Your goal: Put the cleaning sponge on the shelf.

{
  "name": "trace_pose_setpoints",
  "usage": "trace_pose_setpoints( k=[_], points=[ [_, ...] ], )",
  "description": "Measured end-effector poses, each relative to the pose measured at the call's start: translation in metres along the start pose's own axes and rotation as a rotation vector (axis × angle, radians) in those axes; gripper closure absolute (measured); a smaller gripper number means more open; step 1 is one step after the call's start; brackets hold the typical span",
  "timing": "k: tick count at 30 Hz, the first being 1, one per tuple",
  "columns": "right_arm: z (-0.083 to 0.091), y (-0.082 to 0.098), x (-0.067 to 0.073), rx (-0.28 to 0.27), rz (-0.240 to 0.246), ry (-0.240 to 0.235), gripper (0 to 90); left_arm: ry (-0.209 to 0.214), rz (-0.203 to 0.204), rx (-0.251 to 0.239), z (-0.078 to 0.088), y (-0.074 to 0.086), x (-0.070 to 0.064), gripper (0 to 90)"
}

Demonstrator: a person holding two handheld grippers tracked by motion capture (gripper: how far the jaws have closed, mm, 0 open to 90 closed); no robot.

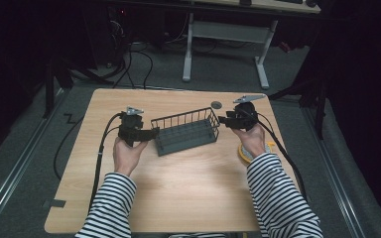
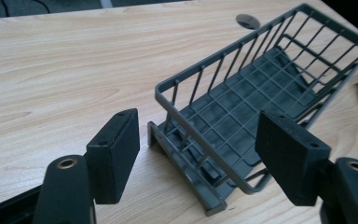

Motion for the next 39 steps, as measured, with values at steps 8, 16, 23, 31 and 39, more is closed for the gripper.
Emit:
trace_pose_setpoints(
  k=[8,16,23,31,39],
  points=[
    [-0.012,0.002,-0.002,0.016,-0.017,-0.009,54.7,-0.004,0.013,0.022,-0.009,0.002,0.001,33.8],
    [-0.019,0.005,-0.002,0.038,-0.032,-0.017,55.9,0.0,0.015,0.037,-0.014,0.005,-0.001,36.6],
    [-0.026,0.007,0.0,0.05,-0.037,-0.04,58.5,0.016,0.022,0.052,-0.017,0.01,0.001,40.9],
    [-0.028,0.008,0.0,0.062,-0.054,-0.074,65.9,0.043,0.017,0.055,-0.017,0.013,-0.001,46.0],
    [-0.03,0.013,0.003,0.098,-0.026,-0.077,70.4,0.061,0.003,0.066,-0.018,0.016,-0.007,50.9]
  ],
)
Point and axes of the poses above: each handheld gripper's, and its own axes: z roughly backward along the jaws, y roughly out of its underside, x roughly to its left, the point moved 5 cm from there along -z, roughly forward along the jaws, and after that the axes turned 1 degree about x, right-handed, at the moved point
